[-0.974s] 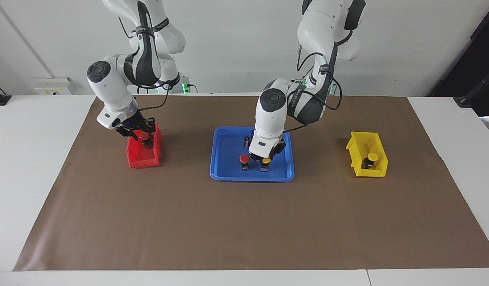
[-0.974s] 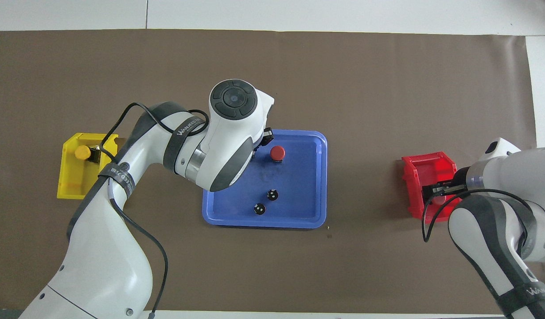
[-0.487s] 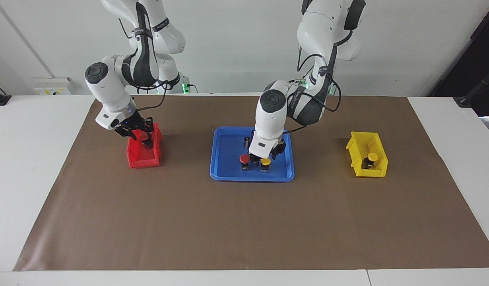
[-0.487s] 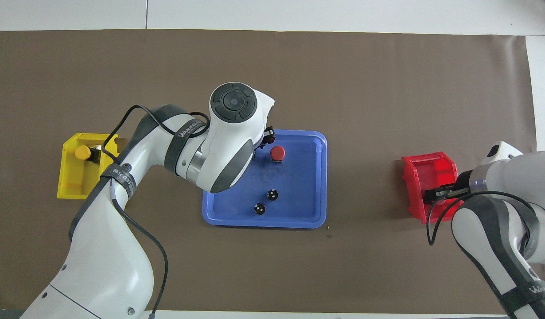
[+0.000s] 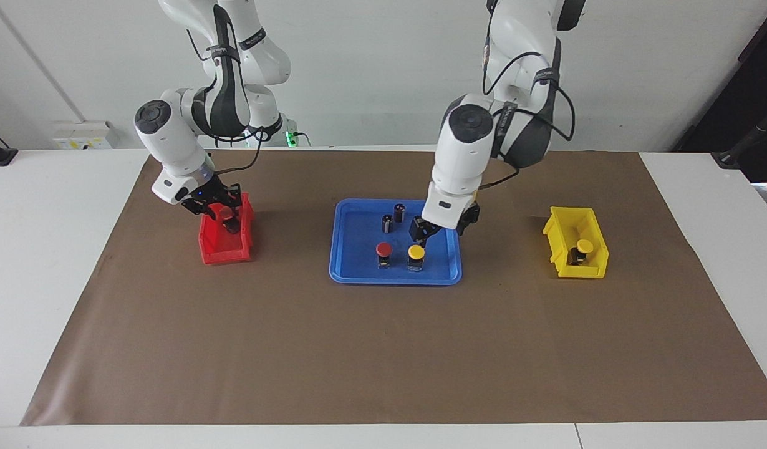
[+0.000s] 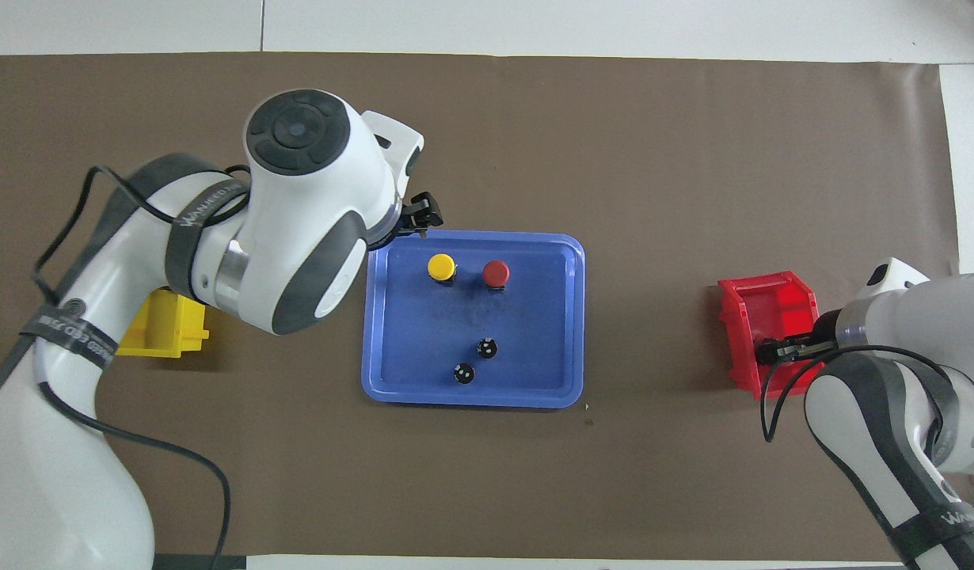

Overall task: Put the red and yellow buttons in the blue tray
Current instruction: 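Grasp another red button with the right gripper while the left gripper withdraws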

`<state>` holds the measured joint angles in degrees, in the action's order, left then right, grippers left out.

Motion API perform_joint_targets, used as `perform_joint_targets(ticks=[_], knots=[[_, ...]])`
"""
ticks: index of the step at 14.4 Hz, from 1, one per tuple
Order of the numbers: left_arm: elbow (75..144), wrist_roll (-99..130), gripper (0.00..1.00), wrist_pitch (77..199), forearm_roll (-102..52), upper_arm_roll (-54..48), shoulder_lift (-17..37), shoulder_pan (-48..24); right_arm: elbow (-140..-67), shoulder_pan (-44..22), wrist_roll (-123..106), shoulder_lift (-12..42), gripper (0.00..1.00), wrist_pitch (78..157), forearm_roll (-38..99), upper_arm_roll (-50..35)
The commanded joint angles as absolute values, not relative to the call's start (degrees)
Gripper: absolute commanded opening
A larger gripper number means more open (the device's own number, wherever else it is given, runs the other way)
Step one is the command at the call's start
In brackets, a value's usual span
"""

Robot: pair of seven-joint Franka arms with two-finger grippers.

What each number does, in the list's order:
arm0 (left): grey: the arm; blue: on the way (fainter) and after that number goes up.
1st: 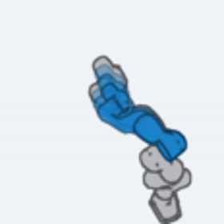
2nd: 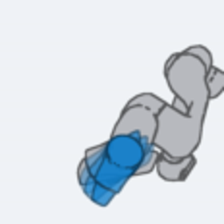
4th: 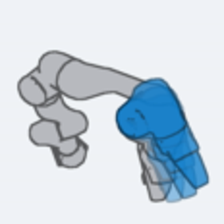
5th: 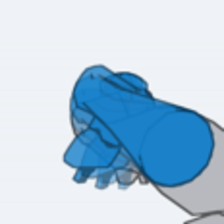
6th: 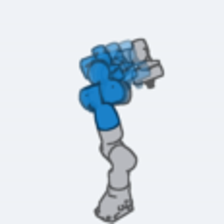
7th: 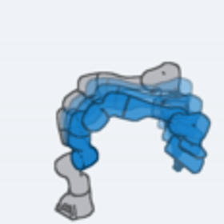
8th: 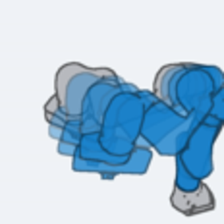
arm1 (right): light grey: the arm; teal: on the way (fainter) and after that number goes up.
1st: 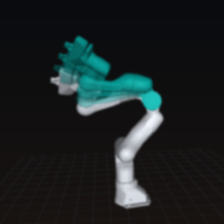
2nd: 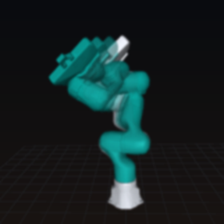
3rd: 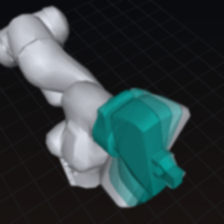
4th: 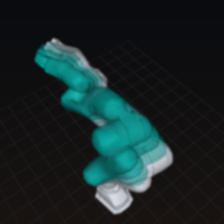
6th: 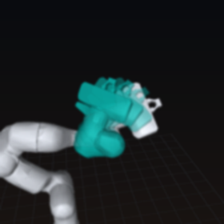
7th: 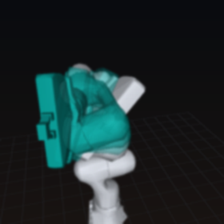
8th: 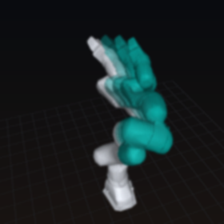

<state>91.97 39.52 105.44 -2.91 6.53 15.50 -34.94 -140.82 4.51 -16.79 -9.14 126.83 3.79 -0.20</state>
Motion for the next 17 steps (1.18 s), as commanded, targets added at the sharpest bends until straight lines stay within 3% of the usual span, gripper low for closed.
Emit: perform_joint_targets(ticks=[1, 4, 8, 10, 13, 17], knots=[[96.14, 28.69, 1.00, 101.78, -3.43, 6.24, 11.34, -27.97, -142.65, 5.62, -18.90, -10.81, 0.58, 127.79, 4.57, -0.70], [96.42, 16.12, 1.00, 100.03, -3.43, 6.24, 11.34, -20.50, -142.65, 5.54, -19.16, -10.81, 0.50, 127.71, 4.48, -0.70], [97.12, 4.60, 1.00, 102.29, -3.43, 6.24, 11.51, -11.71, -142.47, 5.54, -19.25, -10.81, 0.25, 127.18, 4.22, -0.70], [100.09, 2.29, 1.00, 106.85, -3.43, 6.24, 10.99, -8.10, -139.68, 5.54, -19.25, -10.11, 0.24, 124.91, 3.96, -0.70], [106.60, -3.14, 0.99, 115.65, -3.51, 6.24, 9.06, -5.02, -127.31, 5.10, -18.46, -6.51, 0.24, 112.72, 3.87, -0.79], [109.76, -3.69, 0.74, 116.81, -3.43, 6.24, 7.56, -4.48, -113.59, 0.11, -9.79, -2.74, 0.24, 102.33, 3.87, -1.49]])
